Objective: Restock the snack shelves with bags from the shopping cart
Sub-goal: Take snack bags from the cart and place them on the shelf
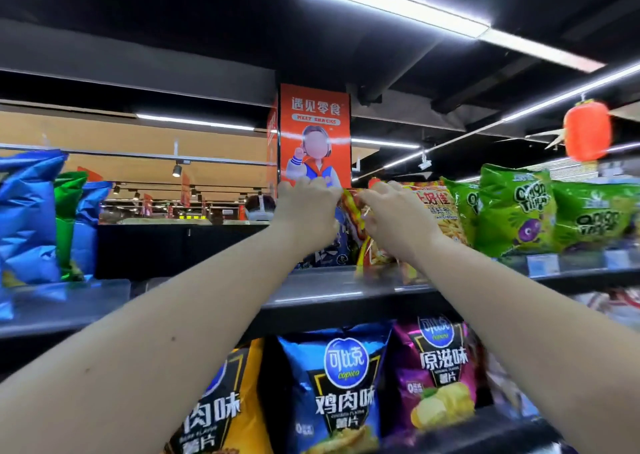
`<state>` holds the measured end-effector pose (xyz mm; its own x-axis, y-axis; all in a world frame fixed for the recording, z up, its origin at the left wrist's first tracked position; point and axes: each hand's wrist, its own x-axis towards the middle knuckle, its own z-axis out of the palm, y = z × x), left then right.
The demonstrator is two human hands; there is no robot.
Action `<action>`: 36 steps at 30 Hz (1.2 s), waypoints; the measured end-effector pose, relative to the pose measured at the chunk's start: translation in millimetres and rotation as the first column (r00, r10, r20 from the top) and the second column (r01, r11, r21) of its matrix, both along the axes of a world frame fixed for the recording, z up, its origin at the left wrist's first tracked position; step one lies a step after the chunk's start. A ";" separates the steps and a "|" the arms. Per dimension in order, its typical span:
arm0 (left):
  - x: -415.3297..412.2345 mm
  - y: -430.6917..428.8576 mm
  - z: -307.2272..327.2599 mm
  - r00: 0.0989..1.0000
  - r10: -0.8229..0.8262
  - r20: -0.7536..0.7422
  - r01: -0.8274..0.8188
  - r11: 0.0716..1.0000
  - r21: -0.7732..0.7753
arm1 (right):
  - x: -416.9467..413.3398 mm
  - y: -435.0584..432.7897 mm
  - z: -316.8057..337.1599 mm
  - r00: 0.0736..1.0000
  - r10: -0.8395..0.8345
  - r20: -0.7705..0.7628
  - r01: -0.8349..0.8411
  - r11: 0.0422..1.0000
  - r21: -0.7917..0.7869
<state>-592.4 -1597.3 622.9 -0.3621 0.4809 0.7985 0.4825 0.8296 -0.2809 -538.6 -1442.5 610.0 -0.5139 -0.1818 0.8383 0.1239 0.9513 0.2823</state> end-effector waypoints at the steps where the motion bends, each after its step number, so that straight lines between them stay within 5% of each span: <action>1: 6.8 7.1 -2.7 0.999 -0.035 -0.006 0.035 0.999 0.020 | 10.5 3.5 -2.7 0.999 -0.033 -0.042 0.035 0.999 0.032; 13: 106.8 154.9 -41.8 0.943 -0.333 0.023 0.333 0.943 -0.015 | 156.4 129.4 -48.8 0.889 -0.455 -0.048 0.456 0.890 0.020; 20: 209.9 295.5 -80.8 0.863 -0.496 0.092 0.501 0.865 -0.038 | 294.5 230.6 -76.4 0.711 -0.703 0.000 0.703 0.711 0.036; 32: 476.2 550.0 -176.2 0.590 -0.778 0.217 0.807 0.571 -0.147 | 566.7 413.3 -167.0 0.336 -0.904 0.265 0.939 0.344 -0.018; 36: 531.6 601.6 -222.5 0.504 -0.805 0.315 0.864 0.475 -0.167 | 620.4 452.8 -210.2 0.278 -0.881 0.382 0.960 0.272 -0.071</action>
